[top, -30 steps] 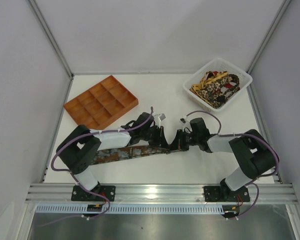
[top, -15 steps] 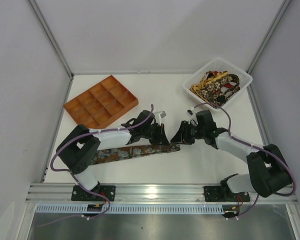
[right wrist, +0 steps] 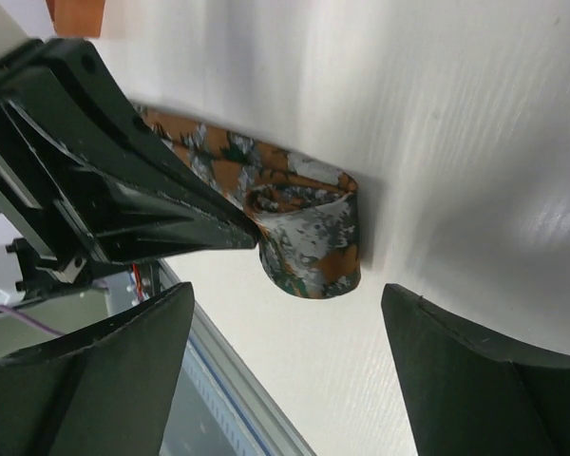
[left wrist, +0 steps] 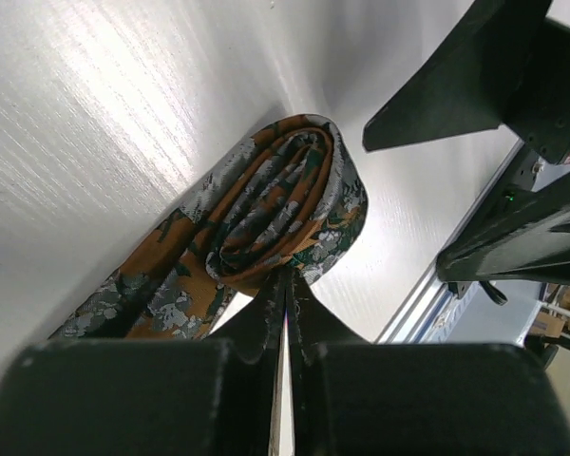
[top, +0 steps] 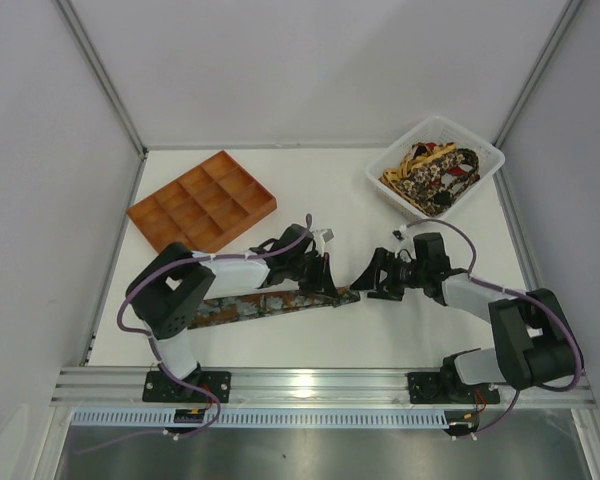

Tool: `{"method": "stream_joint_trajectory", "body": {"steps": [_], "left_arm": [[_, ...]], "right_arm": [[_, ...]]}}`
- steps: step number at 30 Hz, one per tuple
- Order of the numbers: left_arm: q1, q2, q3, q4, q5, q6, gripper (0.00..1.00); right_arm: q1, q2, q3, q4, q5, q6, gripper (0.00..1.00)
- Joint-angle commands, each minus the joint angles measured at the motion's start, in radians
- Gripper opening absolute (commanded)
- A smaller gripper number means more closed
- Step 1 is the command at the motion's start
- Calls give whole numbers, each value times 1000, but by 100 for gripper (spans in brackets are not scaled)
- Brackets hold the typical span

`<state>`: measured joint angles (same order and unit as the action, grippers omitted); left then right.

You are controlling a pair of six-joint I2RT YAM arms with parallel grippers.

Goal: Roll the ties
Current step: Roll the tie

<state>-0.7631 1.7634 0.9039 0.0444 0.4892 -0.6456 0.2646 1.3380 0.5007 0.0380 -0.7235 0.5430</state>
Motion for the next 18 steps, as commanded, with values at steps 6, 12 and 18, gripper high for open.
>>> {"method": "stream_joint_trajectory", "body": {"steps": [6, 12, 18], "left_arm": [[24, 30, -2, 46, 3, 20, 5], [48, 31, -11, 52, 8, 29, 5], [51, 38, -13, 63, 17, 29, 5]], "right_arm": [[-2, 142, -36, 224, -145, -32, 75], [-1, 236, -7, 266, -160, -37, 72], [-5, 280, 99, 162, -103, -100, 71]]}}
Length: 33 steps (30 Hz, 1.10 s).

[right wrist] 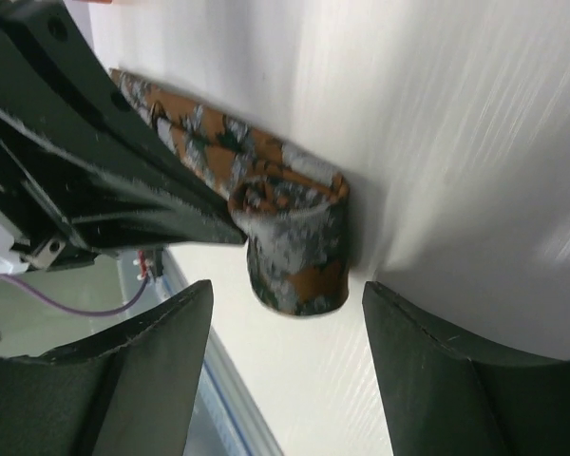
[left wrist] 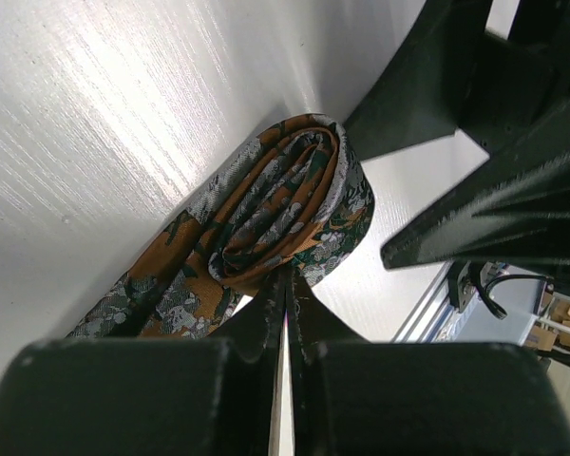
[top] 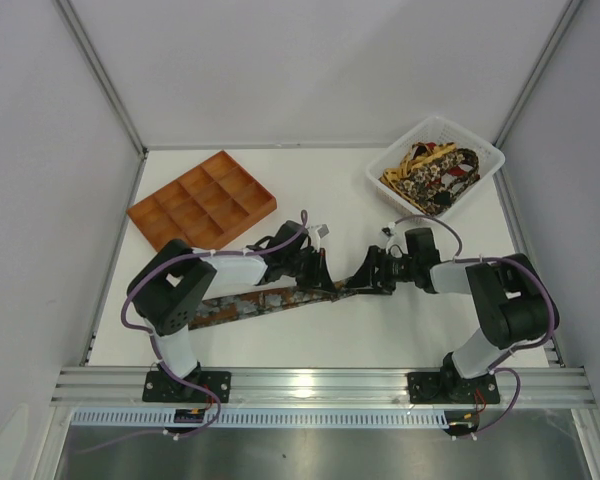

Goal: Roll the ties
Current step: Roll the tie

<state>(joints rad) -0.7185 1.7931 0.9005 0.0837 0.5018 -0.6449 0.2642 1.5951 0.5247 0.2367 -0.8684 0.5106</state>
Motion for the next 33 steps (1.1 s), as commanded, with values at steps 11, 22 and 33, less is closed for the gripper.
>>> {"method": "stream_joint_trajectory", "body": {"steps": [11, 22, 33], "left_arm": [[22, 12, -15, 24, 9, 37, 4], [27, 14, -28, 42, 17, 33, 5], [33, -8, -38, 45, 24, 31, 5]], "right_arm": [[-2, 134, 132, -63, -49, -113, 65], [58, 193, 207, -131, -17, -142, 62], [93, 224, 236, -86, -32, -67, 32]]}}
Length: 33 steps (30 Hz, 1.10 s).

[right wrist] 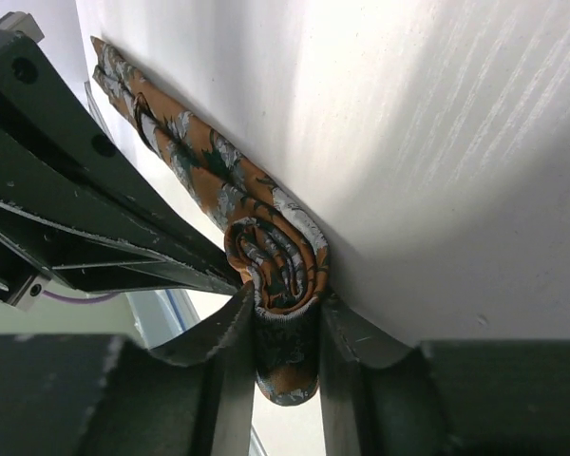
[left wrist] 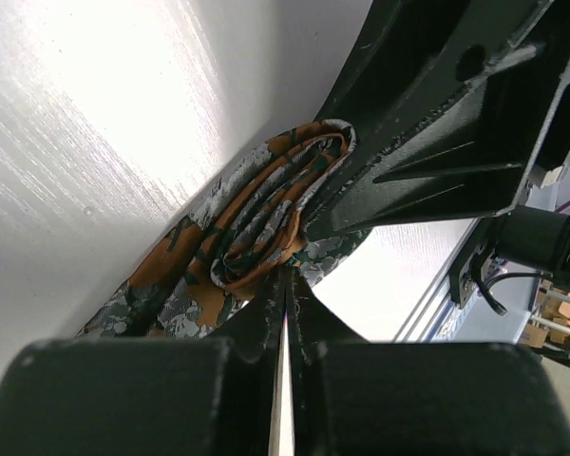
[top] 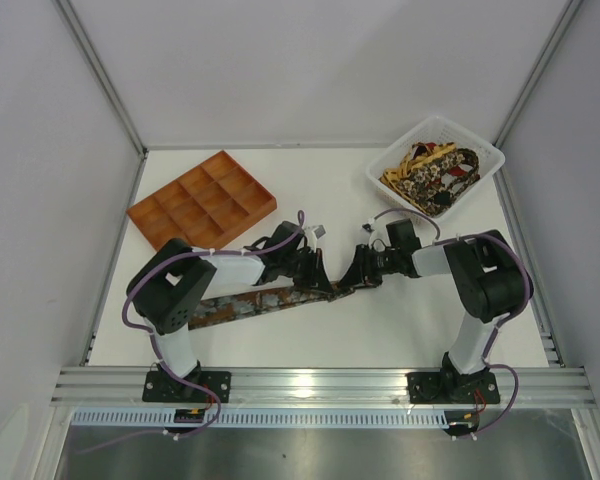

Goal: Roll the ties
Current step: Roll the tie

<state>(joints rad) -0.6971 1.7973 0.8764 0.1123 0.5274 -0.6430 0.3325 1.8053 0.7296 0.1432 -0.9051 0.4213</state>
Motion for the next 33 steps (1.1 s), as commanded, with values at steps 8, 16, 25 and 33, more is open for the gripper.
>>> {"method": "stream_joint_trajectory", "body": {"steps": [8, 16, 25, 33], "left_arm": [[34, -108, -25, -49, -46, 55, 8], [54, -38, 35, -72, -86, 69, 17], [35, 56, 7, 29, -49, 13, 13], [25, 4, -7, 15, -82, 23, 15]], "right_arm": [[43, -70, 48, -114, 98, 66, 7], [43, -185, 16, -261, 146, 56, 7], [51, -238, 39, -405, 331, 106, 8], [92, -270, 134, -640, 590, 97, 6]]}}
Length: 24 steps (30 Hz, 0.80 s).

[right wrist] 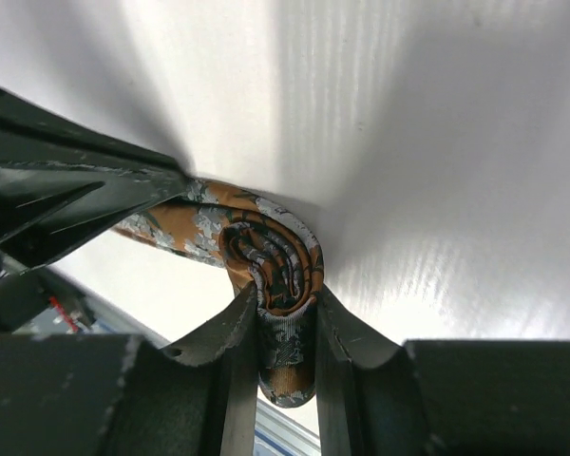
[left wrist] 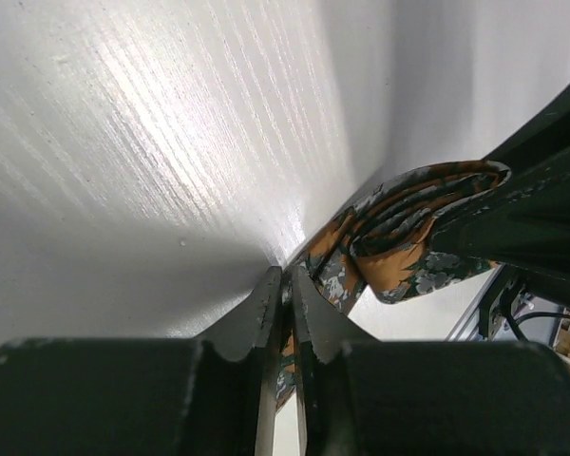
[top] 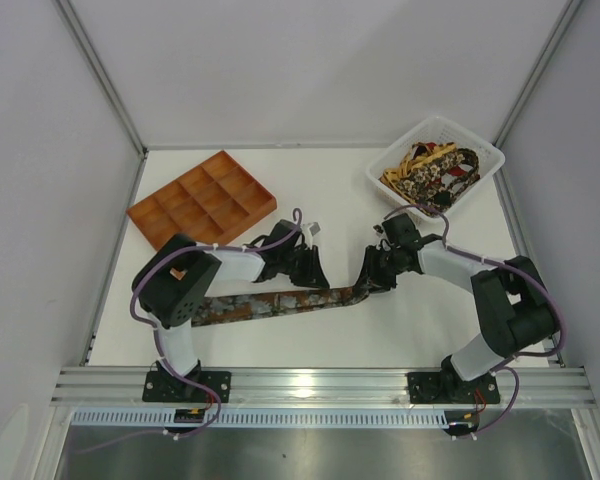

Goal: Roll the ties
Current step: Roll the tie

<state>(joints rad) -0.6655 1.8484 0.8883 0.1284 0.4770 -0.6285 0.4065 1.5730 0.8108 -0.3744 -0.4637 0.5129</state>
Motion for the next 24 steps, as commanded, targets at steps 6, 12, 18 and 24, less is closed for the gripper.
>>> {"method": "stream_joint_trajectory", "body": {"steps": [6, 12, 18, 24], "left_arm": [[-26, -150, -34, -1, -6, -5, 14], [-89, -117, -25, 71, 60, -66, 9], [-105, -51, -3, 128, 103, -112, 7], [-103, 15, 18, 135, 107, -111, 6]], "right_arm": [[81, -16, 117, -205, 261, 42, 4], [137, 19, 160, -225, 318, 110, 2], [155, 9, 180, -247, 346, 125, 3], [166, -18, 186, -245, 326, 124, 20]]}}
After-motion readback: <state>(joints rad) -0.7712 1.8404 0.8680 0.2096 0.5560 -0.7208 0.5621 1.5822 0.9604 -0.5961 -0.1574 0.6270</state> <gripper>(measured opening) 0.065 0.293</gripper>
